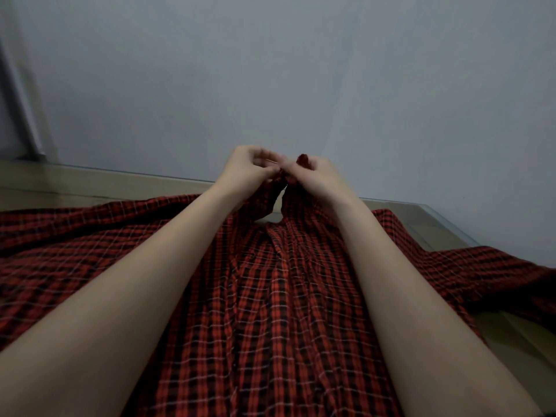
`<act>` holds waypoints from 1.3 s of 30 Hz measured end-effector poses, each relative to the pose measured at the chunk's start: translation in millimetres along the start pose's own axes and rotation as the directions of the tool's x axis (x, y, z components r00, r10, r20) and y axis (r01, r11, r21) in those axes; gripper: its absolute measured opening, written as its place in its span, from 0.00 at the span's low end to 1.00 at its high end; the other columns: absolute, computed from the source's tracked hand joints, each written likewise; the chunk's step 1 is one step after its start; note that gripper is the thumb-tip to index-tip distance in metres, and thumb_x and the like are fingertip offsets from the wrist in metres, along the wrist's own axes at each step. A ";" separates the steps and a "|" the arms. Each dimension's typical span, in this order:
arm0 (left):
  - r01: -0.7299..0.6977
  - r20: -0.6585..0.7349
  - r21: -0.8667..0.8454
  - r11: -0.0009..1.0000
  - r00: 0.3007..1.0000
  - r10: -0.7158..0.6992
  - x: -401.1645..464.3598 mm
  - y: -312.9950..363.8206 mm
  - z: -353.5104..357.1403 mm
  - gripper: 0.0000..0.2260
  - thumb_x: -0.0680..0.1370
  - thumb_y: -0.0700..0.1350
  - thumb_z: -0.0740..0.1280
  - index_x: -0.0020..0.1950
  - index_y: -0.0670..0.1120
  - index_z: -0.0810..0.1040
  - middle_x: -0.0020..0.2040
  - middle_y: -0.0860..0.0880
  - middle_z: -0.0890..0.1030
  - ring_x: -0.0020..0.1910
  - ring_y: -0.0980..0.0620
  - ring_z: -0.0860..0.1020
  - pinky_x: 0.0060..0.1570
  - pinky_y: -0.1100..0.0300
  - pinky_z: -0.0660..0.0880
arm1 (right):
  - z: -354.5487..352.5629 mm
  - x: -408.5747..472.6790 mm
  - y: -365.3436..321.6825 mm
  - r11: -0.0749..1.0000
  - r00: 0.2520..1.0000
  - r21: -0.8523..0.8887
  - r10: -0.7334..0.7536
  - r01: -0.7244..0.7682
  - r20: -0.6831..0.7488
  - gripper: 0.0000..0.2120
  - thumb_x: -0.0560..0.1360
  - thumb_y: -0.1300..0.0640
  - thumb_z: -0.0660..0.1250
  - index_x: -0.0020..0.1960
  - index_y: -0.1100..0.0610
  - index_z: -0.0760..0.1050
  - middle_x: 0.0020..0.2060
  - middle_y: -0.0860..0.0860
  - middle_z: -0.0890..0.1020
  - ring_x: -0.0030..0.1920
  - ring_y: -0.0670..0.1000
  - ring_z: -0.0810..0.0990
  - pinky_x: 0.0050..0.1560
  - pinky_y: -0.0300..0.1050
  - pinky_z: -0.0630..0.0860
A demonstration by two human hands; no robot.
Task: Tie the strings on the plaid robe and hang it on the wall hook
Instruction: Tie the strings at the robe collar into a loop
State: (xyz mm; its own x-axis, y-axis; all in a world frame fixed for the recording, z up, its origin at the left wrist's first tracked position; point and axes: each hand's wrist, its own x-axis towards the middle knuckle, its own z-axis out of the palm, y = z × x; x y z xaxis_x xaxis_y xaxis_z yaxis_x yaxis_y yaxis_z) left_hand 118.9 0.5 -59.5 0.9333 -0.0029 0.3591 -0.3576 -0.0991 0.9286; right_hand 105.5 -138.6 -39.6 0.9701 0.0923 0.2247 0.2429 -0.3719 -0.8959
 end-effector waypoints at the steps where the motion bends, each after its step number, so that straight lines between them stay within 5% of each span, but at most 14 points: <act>1: -0.004 0.012 -0.015 1.000 1.000 0.004 -0.5 0.5 -0.9 0.09 0.74 0.33 0.67 0.41 0.47 0.78 0.39 0.45 0.81 0.37 0.51 0.80 0.45 0.58 0.78 | -0.6 0.2 0.4 1.000 1.000 -0.016 -0.021 0.021 0.023 0.14 0.72 0.48 0.71 0.43 0.61 0.81 0.31 0.50 0.80 0.27 0.41 0.76 0.30 0.32 0.71; 6: -0.050 0.040 -0.037 0.998 0.998 0.051 -2.7 -1.0 -5.9 0.07 0.71 0.33 0.70 0.41 0.45 0.80 0.37 0.49 0.83 0.32 0.59 0.81 0.39 0.66 0.79 | -4.9 2.1 3.7 0.996 0.995 -0.040 -0.079 0.082 0.063 0.08 0.70 0.57 0.73 0.45 0.61 0.82 0.36 0.51 0.83 0.33 0.42 0.81 0.38 0.33 0.76; 9: -0.082 0.020 0.044 0.996 0.996 0.082 0.2 -2.4 -2.3 0.09 0.71 0.31 0.69 0.40 0.45 0.79 0.35 0.49 0.83 0.30 0.63 0.80 0.42 0.65 0.79 | -4.7 3.0 6.5 0.998 0.996 0.008 -0.061 0.060 0.061 0.03 0.69 0.63 0.73 0.40 0.57 0.80 0.36 0.55 0.83 0.38 0.53 0.83 0.51 0.51 0.80; 12: -0.121 -0.042 0.175 0.977 0.991 0.131 2.1 -2.1 2.2 0.09 0.71 0.31 0.67 0.41 0.45 0.79 0.40 0.43 0.83 0.29 0.65 0.79 0.45 0.63 0.77 | 1.2 4.6 8.6 0.999 0.999 -0.026 -0.039 0.039 -0.017 0.05 0.66 0.62 0.73 0.38 0.55 0.78 0.37 0.58 0.83 0.42 0.61 0.84 0.52 0.61 0.79; 18: -0.303 -0.013 0.550 0.778 0.928 0.371 -6.9 -2.9 8.3 0.07 0.74 0.33 0.61 0.47 0.40 0.78 0.46 0.41 0.84 0.46 0.43 0.81 0.49 0.51 0.77 | 9.9 6.7 9.8 0.997 0.998 -0.072 -0.034 0.031 -0.044 0.08 0.56 0.55 0.69 0.36 0.51 0.75 0.36 0.56 0.82 0.43 0.63 0.84 0.48 0.62 0.80; 20: -0.328 0.017 0.627 0.707 0.912 0.409 -8.6 -4.8 11.6 0.07 0.74 0.34 0.61 0.48 0.41 0.76 0.46 0.40 0.83 0.46 0.41 0.80 0.47 0.47 0.75 | 7.5 5.6 8.6 0.997 0.999 -0.077 -0.032 0.029 -0.037 0.07 0.60 0.58 0.70 0.37 0.53 0.76 0.36 0.57 0.82 0.42 0.60 0.84 0.48 0.59 0.81; 24: -0.167 -0.156 0.434 0.885 0.954 0.256 -1.7 2.2 9.4 0.07 0.73 0.33 0.64 0.47 0.41 0.79 0.46 0.42 0.85 0.45 0.47 0.82 0.51 0.56 0.77 | 3.1 2.0 9.0 0.991 0.999 0.135 -0.026 0.021 0.036 0.07 0.70 0.69 0.70 0.46 0.62 0.76 0.35 0.57 0.80 0.29 0.48 0.81 0.31 0.39 0.79; 30: -0.009 -0.038 0.106 0.994 0.999 0.013 -2.9 8.1 5.4 0.11 0.75 0.34 0.65 0.56 0.36 0.79 0.47 0.42 0.81 0.38 0.58 0.77 0.38 0.77 0.72 | 3.4 5.6 13.0 0.978 0.999 0.205 -0.044 0.042 0.005 0.06 0.72 0.68 0.69 0.48 0.62 0.76 0.37 0.54 0.80 0.34 0.46 0.80 0.37 0.37 0.76; 36: 0.146 -0.010 0.012 0.989 0.989 -0.145 -3.0 5.2 0.8 0.06 0.74 0.39 0.70 0.50 0.39 0.81 0.35 0.48 0.78 0.25 0.62 0.76 0.27 0.71 0.71 | 1.1 7.9 16.0 0.982 0.999 0.184 -0.046 0.046 -0.002 0.08 0.71 0.67 0.70 0.44 0.57 0.74 0.36 0.53 0.79 0.36 0.49 0.79 0.39 0.40 0.76; 39: 0.165 0.001 0.025 0.986 0.986 -0.165 -2.8 4.0 -2.2 0.05 0.73 0.41 0.70 0.38 0.45 0.78 0.32 0.49 0.76 0.29 0.57 0.73 0.27 0.67 0.66 | 2.0 8.4 16.2 0.982 0.998 0.179 -0.061 0.058 0.012 0.08 0.71 0.67 0.71 0.44 0.56 0.74 0.37 0.54 0.80 0.37 0.49 0.80 0.39 0.40 0.76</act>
State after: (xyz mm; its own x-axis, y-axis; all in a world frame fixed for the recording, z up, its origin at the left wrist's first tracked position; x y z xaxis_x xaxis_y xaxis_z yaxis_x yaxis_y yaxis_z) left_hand 114.8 2.3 -56.5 0.9795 0.0124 0.2010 -0.1980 -0.1227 0.9725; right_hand 117.7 -142.0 -53.0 0.9534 0.1260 0.2742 0.2948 -0.1950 -0.9354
